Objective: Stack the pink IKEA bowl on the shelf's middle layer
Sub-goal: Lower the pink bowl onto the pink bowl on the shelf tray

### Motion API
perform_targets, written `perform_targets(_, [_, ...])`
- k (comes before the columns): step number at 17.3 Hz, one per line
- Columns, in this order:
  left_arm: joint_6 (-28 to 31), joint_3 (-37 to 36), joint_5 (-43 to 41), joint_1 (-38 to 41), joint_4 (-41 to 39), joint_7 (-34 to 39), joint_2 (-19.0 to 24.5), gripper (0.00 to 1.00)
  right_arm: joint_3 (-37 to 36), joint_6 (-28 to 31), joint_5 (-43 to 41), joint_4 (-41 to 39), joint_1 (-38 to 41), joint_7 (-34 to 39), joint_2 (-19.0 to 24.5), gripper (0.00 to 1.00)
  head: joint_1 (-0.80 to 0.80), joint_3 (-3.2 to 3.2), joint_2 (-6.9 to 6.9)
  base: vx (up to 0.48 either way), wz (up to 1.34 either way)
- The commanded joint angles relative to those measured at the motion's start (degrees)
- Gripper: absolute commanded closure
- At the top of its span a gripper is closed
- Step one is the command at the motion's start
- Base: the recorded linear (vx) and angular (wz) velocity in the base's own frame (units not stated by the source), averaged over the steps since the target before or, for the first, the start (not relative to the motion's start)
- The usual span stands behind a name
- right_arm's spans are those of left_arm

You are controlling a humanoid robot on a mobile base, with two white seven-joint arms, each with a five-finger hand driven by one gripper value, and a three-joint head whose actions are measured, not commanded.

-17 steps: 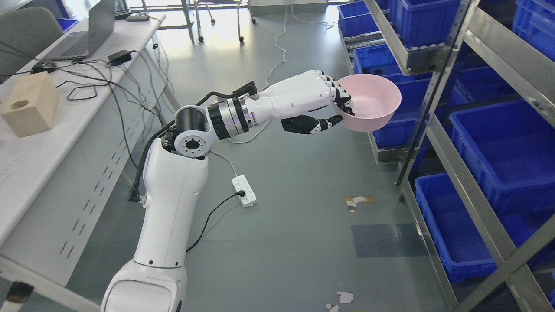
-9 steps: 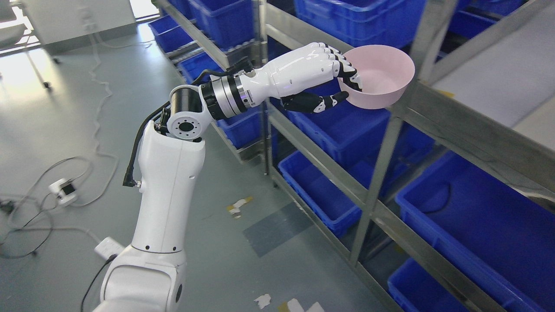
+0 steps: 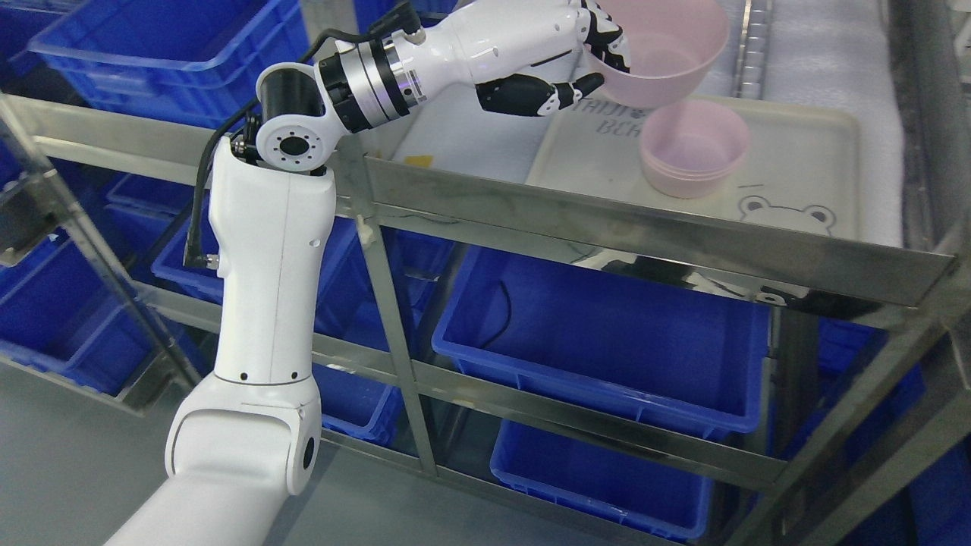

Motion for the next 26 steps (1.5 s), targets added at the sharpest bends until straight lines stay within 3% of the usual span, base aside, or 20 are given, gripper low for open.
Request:
perform_targets(1, [-0.01, 3.20, -9.86, -1.73, 6.05, -0.34, 1.89, 0.97, 0.00, -0.03, 0.00, -1.00, 0.25, 0.00, -1.00, 0.00, 0.00, 0.00, 0.00, 0.072, -0.78])
perform_targets(9, [-0.01, -0.58, -14.71, 4.51, 5.96, -0.25, 0.16, 0.97, 0.00, -0.03, 0.00, -1.00, 0.25, 0.00, -1.00, 0.00, 0.00, 0.00, 0.00, 0.057, -0.36])
perform_targets(14, [-0.01, 1.61, -16.91, 4.43, 6.23, -0.25, 0.16, 0.97, 0.00, -0.03, 0.00, -1.00, 0.25, 0.00, -1.00, 0.00, 0.00, 0.00, 0.00, 0.011, -0.05])
perform_targets(26, [-0.01, -1.02, -12.78, 4.60, 9.30, 1.86, 0.16, 0.94, 0.00, -0.03, 0.00, -1.00, 0.25, 0.00, -1.00, 0.00, 0.00, 0.00, -0.01, 0.000, 0.00])
